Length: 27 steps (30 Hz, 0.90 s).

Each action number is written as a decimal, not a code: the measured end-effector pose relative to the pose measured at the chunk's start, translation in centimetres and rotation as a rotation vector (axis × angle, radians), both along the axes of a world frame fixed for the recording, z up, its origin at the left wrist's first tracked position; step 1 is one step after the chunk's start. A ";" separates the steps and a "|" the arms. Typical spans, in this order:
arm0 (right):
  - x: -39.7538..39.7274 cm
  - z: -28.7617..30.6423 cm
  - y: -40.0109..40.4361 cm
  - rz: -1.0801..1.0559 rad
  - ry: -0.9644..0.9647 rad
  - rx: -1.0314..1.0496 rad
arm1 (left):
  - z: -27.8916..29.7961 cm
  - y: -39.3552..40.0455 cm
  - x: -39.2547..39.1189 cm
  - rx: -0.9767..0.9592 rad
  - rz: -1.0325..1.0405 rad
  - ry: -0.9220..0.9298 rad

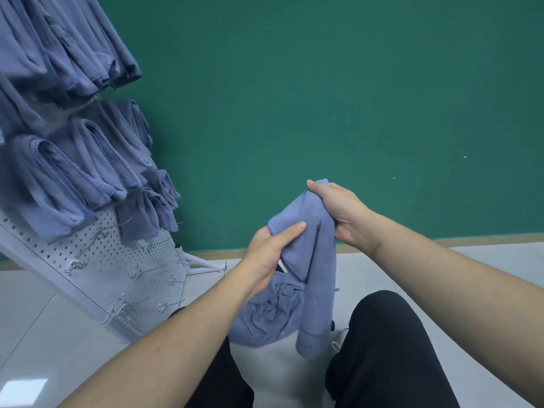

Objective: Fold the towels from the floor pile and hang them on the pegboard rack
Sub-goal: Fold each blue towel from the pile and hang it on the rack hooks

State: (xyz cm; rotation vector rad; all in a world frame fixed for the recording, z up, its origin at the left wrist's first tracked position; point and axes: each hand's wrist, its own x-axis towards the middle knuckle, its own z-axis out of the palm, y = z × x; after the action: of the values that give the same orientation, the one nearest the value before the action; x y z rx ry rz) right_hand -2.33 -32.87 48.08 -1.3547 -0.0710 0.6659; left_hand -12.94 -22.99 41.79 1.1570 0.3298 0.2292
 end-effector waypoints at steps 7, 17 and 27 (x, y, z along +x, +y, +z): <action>-0.8 -1.1 -1.2 0.204 -0.195 -0.139 | 1.8 0.6 0.3 -0.142 0.184 0.053; -2.2 -2.6 -1.2 0.313 -0.496 -0.230 | 2.2 2.8 0.5 -0.111 0.286 0.173; -1.5 -2.0 0.0 0.048 -0.263 -0.110 | 0.8 1.6 -1.8 -0.264 -0.006 0.092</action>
State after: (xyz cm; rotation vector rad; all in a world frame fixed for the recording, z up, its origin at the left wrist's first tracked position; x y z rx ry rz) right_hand -3.80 -32.88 46.07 -1.5450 -0.2819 0.5342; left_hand -14.71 -21.41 42.62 0.9090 0.4249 0.1226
